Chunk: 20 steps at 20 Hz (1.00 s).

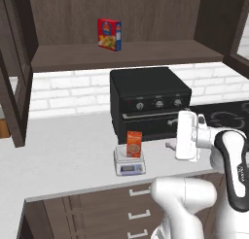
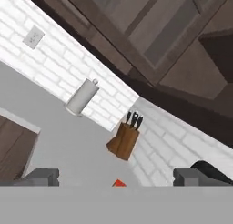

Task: Pick the boxed food and place it on the digital scale for weighing, and close the cabinet.

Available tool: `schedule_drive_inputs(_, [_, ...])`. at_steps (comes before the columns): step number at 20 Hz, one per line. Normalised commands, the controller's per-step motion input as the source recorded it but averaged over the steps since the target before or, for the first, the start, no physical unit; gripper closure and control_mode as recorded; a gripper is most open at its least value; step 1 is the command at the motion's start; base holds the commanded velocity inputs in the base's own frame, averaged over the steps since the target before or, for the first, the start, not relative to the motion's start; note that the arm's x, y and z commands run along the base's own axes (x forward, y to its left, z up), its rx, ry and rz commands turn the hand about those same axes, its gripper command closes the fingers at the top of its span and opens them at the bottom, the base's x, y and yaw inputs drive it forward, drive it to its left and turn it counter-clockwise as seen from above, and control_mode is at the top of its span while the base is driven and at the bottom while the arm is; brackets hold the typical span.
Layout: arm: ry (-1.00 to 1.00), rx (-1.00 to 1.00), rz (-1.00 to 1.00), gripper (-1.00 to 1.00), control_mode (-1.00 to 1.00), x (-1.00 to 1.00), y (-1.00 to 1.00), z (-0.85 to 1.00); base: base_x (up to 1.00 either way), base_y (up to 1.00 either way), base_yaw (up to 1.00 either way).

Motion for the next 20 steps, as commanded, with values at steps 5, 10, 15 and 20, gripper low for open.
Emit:
schedule_drive_inputs(5, [-0.51,-0.07,-0.44,-1.0,-1.0,-0.87,0.18,0.52,0.0,0.0,0.0])
schedule_drive_inputs(10, [-0.59,-0.16,-0.43,-1.0,-1.0,-0.75,0.16,0.65,0.0,0.0,0.0])
schedule_drive_inputs(15, [-0.7,-0.24,-0.46,-1.0,-1.0,-0.5,0.56,0.38,0.0,0.0,0.0])
schedule_drive_inputs(20, [-0.64,-0.22,-0.49,-1.0,-1.0,-0.47,0.61,0.12,0.0,0.0,0.0])
